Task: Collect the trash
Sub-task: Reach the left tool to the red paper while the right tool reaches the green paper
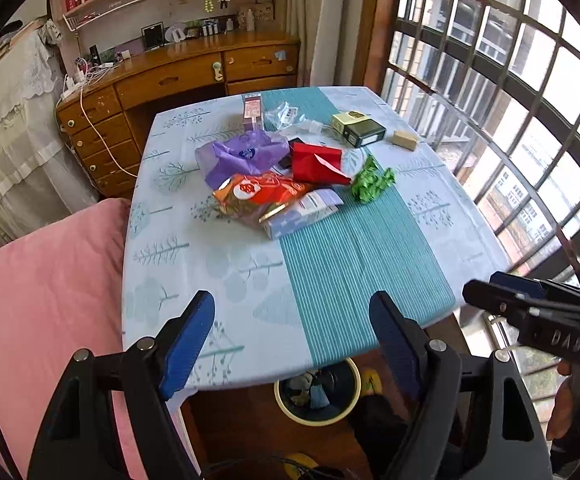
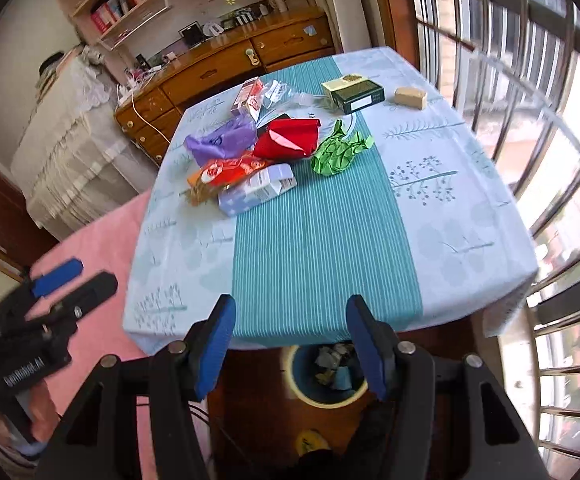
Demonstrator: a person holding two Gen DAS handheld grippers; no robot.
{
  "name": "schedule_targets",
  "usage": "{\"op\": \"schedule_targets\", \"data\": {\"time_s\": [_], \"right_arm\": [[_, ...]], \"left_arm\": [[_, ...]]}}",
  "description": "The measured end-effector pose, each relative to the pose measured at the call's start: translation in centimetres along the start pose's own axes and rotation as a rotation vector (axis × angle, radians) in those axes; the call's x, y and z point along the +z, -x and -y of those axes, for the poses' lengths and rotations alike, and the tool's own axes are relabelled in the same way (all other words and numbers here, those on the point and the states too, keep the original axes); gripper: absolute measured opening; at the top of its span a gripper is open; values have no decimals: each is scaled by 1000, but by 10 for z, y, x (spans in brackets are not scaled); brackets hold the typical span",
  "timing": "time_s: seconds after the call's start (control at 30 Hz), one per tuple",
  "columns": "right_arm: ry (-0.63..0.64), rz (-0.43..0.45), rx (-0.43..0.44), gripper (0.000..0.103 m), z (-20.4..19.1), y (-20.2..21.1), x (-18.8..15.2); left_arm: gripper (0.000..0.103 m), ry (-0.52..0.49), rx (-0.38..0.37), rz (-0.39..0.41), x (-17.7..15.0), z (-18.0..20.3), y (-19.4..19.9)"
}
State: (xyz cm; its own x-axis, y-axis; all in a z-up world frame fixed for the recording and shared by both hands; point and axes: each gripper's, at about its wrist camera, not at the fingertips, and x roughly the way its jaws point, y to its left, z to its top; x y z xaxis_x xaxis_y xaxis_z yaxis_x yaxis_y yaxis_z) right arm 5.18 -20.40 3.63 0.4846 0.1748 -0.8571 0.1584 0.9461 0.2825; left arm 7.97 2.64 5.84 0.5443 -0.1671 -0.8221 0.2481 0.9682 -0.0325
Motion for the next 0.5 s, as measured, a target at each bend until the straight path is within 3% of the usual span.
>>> {"op": "schedule_targets", "data": {"time_s": [0.23, 0.5], "right_arm": [[-54, -66, 120, 58, 41, -58, 75], [-127, -197, 173, 58, 84, -142, 143]], "left_arm": [[78, 82, 42, -66, 54, 11, -53], [78, 163, 94, -141, 106, 28, -119]]}}
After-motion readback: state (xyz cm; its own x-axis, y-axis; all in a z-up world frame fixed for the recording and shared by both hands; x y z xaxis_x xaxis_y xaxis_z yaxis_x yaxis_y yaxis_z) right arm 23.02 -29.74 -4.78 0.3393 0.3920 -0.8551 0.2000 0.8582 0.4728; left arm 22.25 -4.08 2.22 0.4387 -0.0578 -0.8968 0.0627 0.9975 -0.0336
